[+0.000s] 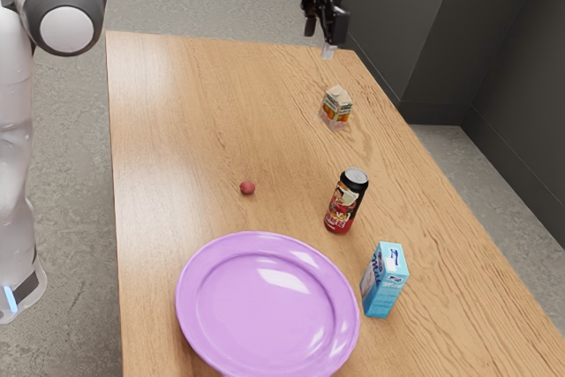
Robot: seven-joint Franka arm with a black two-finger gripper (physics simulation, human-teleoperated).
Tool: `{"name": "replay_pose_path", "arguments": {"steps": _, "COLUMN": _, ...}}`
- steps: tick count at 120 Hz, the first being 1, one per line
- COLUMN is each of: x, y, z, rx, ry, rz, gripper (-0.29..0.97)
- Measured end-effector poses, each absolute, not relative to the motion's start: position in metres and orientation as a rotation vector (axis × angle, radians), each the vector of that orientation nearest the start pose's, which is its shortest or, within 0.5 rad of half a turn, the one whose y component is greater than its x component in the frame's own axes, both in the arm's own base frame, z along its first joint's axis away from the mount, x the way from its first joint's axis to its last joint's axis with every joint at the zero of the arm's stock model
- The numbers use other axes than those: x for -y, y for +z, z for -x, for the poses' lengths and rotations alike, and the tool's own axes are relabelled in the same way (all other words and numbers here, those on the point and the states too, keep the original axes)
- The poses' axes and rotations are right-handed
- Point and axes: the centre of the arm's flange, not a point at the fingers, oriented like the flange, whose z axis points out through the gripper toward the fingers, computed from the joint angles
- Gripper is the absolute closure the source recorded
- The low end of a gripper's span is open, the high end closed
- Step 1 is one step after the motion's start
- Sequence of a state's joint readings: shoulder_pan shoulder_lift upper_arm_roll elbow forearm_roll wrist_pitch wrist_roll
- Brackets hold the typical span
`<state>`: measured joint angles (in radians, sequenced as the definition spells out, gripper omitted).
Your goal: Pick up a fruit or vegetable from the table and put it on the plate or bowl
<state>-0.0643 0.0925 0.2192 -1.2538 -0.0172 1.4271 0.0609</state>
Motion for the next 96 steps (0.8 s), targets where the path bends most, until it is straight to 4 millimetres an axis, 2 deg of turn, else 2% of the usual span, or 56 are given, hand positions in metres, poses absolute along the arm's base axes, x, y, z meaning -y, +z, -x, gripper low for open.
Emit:
{"name": "replay_pose_path", "arguments": {"steps": 13, "x": -0.072, "y": 0.707, "z": -0.557, "rx": 0.110, "ry": -0.114, "rz": 3.126, "gripper": 0.00}}
{"name": "replay_pose_path", "arguments": {"steps": 23, "x": -0.079, "y": 0.712, "z": -0.554, "rx": 0.119, "ry": -0.127, "rz": 3.139, "gripper": 0.00}}
{"name": "replay_pose_path", "arguments": {"steps": 25, "x": -0.080, "y": 0.721, "z": -0.551, "rx": 0.120, "ry": -0.153, "rz": 3.138, "gripper": 0.00}}
{"name": "replay_pose_path", "arguments": {"steps": 31, "x": -0.079, "y": 0.776, "z": -0.530, "rx": 0.112, "ry": -0.319, "rz": 3.116, "gripper": 0.00}}
{"name": "replay_pose_path", "arguments": {"steps": 35, "x": -0.072, "y": 0.806, "z": -0.515, "rx": 0.088, "ry": -0.413, "rz": 3.108, "gripper": 0.00}}
{"name": "replay_pose_path", "arguments": {"steps": 39, "x": -0.061, "y": 0.821, "z": -0.506, "rx": 0.052, "ry": -0.450, "rz": 3.110, "gripper": 0.00}}
{"name": "replay_pose_path", "arguments": {"steps": 45, "x": -0.041, "y": 0.824, "z": -0.503, "rx": -0.011, "ry": -0.432, "rz": 3.120, "gripper": 0.00}}
{"name": "replay_pose_path", "arguments": {"steps": 51, "x": -0.016, "y": 0.815, "z": -0.510, "rx": -0.083, "ry": -0.378, "rz": 3.126, "gripper": 0.00}}
{"name": "replay_pose_path", "arguments": {"steps": 58, "x": 0.013, "y": 0.787, "z": -0.531, "rx": -0.162, "ry": -0.265, "rz": 3.133, "gripper": 0.00}}
{"name": "replay_pose_path", "arguments": {"steps": 62, "x": 0.021, "y": 0.768, "z": -0.542, "rx": -0.181, "ry": -0.197, "rz": 3.134, "gripper": 0.00}}
{"name": "replay_pose_path", "arguments": {"steps": 70, "x": 0.013, "y": 0.729, "z": -0.566, "rx": -0.148, "ry": -0.084, "rz": 3.132, "gripper": 0.00}}
{"name": "replay_pose_path", "arguments": {"steps": 79, "x": -0.001, "y": 0.700, "z": -0.585, "rx": -0.100, "ry": -0.010, "rz": 3.130, "gripper": 0.00}}
{"name": "replay_pose_path", "arguments": {"steps": 96, "x": -0.004, "y": 0.685, "z": -0.595, "rx": -0.080, "ry": 0.016, "rz": 3.118, "gripper": 0.00}}
